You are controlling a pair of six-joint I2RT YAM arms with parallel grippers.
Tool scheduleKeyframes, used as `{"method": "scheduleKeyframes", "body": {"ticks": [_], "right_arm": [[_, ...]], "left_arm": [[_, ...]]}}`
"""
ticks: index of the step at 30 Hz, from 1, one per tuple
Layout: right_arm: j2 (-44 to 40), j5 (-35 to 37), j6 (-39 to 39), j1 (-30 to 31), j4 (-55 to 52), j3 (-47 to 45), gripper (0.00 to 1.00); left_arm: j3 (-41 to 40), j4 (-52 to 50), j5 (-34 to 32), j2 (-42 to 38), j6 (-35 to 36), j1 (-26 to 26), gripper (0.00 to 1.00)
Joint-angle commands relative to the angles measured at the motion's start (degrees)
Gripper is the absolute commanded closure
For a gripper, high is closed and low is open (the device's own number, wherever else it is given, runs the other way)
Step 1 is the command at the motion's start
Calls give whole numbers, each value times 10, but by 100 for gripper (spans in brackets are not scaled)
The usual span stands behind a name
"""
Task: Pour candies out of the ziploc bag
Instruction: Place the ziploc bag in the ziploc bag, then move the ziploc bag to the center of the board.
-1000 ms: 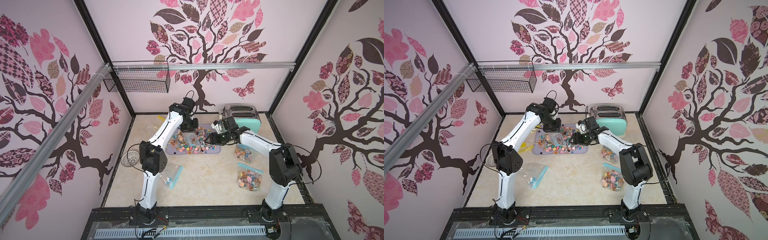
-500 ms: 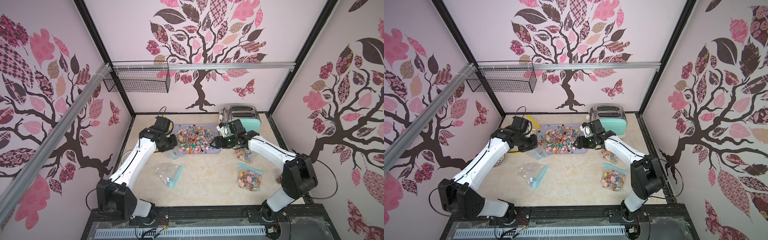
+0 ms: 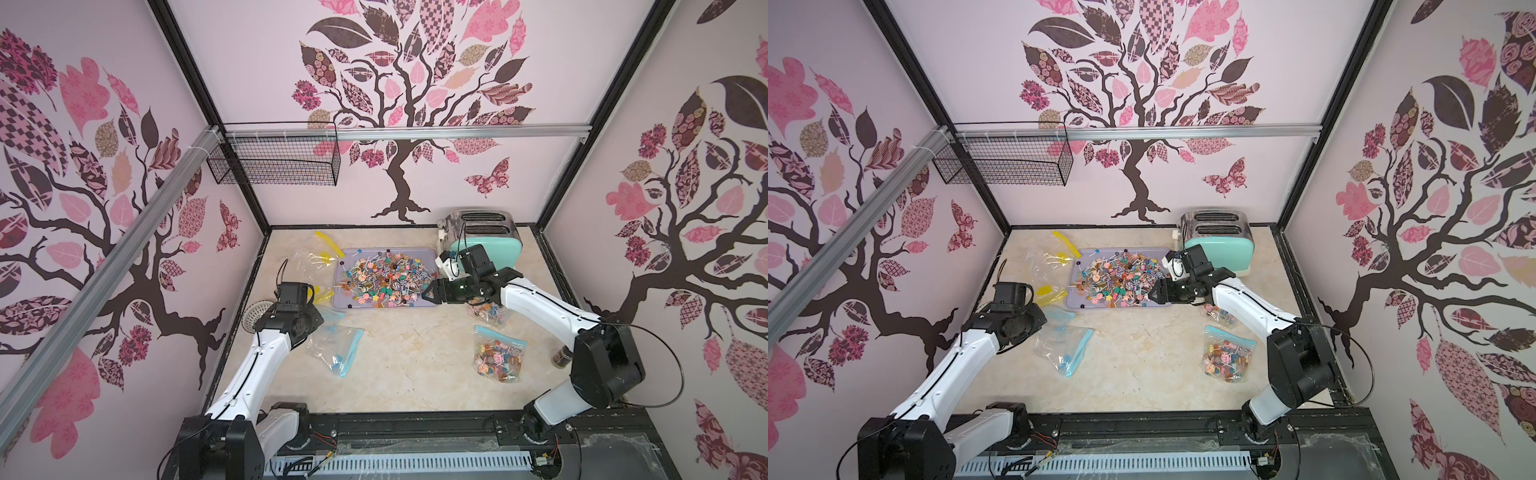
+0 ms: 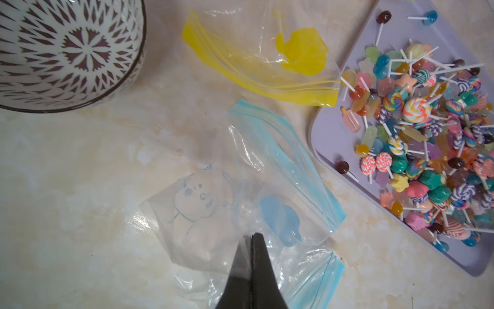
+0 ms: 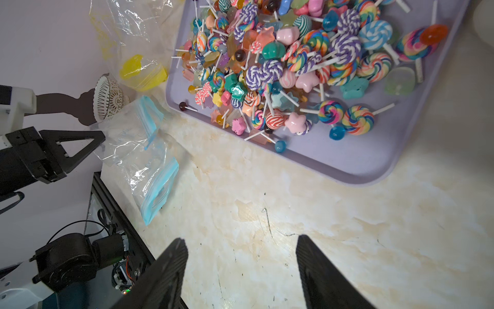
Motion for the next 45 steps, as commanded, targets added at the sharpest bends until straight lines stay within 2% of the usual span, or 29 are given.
{"method": "scheduleKeyframes", "body": {"ticks": [1, 2, 4, 6, 7, 9, 14, 17, 23, 27, 31, 36, 39, 45], "right_arm": [[-4, -4, 3, 3, 5, -9, 30], [-4, 1, 3, 2, 3, -10, 30], [-4, 24, 0, 3, -11, -8, 28], [-4, 69, -4, 3, -39, -3, 27], [-3, 90, -5, 2, -53, 1, 27], [-7, 142, -4, 2, -96, 6, 27], [-56, 271, 31, 1, -168, -41, 24], [-101, 308, 63, 0, -182, -91, 21], [-140, 310, 118, 0, -178, -174, 18], [-174, 316, 144, 0, -165, -205, 16], [-212, 354, 139, -18, -179, -180, 16], [-256, 354, 79, -126, -196, -129, 14], [-269, 337, 52, -179, -202, -108, 14], [-292, 325, 48, -192, -197, -111, 15]], "left_arm": [[-11, 0, -42, 6, -12, 2, 100], [-13, -5, -41, 10, -14, 2, 100], [-17, -9, -30, 16, -16, 2, 77], [-17, -12, -14, 13, -18, 2, 46], [-14, -17, -8, 11, -19, 2, 35], [0, -36, 6, 1, -15, 2, 3], [51, -94, 61, -26, 19, -1, 2], [79, -113, 97, -39, 44, -20, 2], [158, -166, 102, -29, 68, -131, 2], [183, -147, 138, 0, 60, -238, 2], [177, -54, 200, 64, 35, -369, 3], [214, 64, 220, 199, 29, -544, 7], [258, 103, 214, 291, 31, -595, 10], [285, 247, 234, 414, 7, -605, 13]]}}
